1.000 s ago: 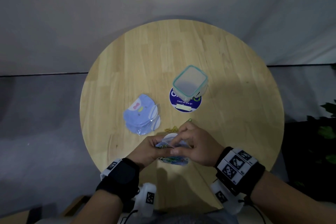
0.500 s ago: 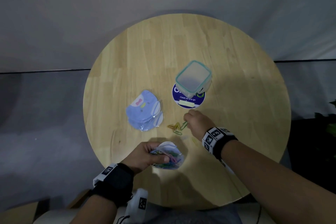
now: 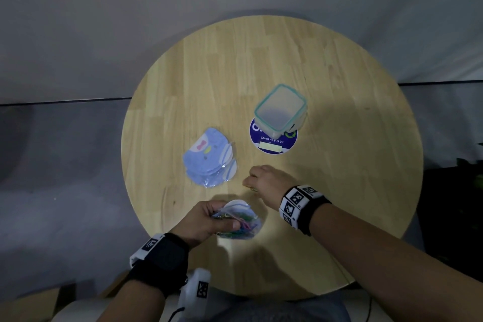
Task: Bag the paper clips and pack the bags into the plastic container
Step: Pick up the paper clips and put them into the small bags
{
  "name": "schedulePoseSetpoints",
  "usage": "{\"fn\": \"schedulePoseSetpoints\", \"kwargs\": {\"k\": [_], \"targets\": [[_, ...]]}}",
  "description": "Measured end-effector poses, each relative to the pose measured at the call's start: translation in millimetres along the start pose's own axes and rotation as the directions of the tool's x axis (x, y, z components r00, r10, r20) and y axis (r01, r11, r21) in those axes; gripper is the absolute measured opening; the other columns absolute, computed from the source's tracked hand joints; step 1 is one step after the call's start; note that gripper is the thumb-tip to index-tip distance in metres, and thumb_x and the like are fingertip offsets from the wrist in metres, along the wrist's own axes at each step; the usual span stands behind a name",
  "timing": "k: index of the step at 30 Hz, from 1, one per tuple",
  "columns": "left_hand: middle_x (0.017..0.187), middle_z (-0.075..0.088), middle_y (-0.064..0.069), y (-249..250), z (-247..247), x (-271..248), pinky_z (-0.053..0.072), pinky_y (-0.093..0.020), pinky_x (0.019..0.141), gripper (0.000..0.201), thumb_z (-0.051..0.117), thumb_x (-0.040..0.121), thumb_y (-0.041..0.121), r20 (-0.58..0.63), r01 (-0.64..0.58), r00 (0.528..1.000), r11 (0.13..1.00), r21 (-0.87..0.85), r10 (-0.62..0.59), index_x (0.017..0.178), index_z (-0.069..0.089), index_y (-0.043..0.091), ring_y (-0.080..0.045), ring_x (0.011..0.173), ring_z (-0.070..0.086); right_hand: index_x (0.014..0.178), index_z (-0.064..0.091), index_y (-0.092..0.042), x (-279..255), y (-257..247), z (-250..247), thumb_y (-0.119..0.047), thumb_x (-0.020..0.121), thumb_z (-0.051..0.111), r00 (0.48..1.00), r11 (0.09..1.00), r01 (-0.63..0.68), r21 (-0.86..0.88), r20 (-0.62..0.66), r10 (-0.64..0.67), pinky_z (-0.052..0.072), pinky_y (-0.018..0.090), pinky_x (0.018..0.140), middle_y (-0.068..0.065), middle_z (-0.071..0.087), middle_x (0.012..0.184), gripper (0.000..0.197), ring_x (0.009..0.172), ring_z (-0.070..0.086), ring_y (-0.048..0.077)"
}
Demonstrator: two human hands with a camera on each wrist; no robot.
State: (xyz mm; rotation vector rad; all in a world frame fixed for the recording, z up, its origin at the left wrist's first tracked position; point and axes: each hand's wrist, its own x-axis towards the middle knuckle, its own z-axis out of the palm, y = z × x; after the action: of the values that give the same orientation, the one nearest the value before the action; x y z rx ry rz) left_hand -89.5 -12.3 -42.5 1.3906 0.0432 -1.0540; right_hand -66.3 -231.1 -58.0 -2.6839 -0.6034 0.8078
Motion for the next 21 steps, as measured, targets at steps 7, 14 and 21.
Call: {"fn": "schedulePoseSetpoints", "kwargs": {"k": [7,14,21], "targets": [[0.102,0.072,-0.016,-3,-3,-1,0.051,-0.032,0.084,0.043,0.079,0.067,0.018,-0.027,-0.003,1.0,1.0,-0.002,0.003,0.106,0.071,0.003,-0.023,0.096,0.066,0.106,0.055,0.002,-7,-14,0,0.004,0.081,0.048,0.998,0.992,-0.055,-0.112,-0.01,0.054,0.047,0.044,0.08,0.019,0.055,0.111,0.026,0.103,0.053,0.035],[0.103,0.071,-0.018,2,2,6,0.053,-0.034,0.087,0.04,0.078,0.068,0.015,-0.038,-0.003,0.999,1.0,0.01,0.003,0.106,0.071,0.004,-0.024,0.096,0.067,0.073,0.065,-0.006,-4,-23,2,-0.013,0.059,0.074,0.991,0.958,-0.13,-0.254,-0.06,0.118,0.05,0.028,0.053,0.01,0.068,0.071,0.019,0.063,0.066,0.026],[0.105,0.071,-0.018,13,13,19,0.053,-0.032,0.084,0.041,0.074,0.072,0.007,-0.049,-0.001,0.999,1.0,-0.015,0.0,0.112,0.068,0.003,-0.024,0.096,0.067,0.079,0.064,-0.006,-30,3,-20,-0.009,0.074,0.062,0.853,0.779,-0.305,0.548,-0.208,0.48,0.047,0.032,0.068,0.013,0.067,0.077,0.006,0.076,0.061,0.03]]}}
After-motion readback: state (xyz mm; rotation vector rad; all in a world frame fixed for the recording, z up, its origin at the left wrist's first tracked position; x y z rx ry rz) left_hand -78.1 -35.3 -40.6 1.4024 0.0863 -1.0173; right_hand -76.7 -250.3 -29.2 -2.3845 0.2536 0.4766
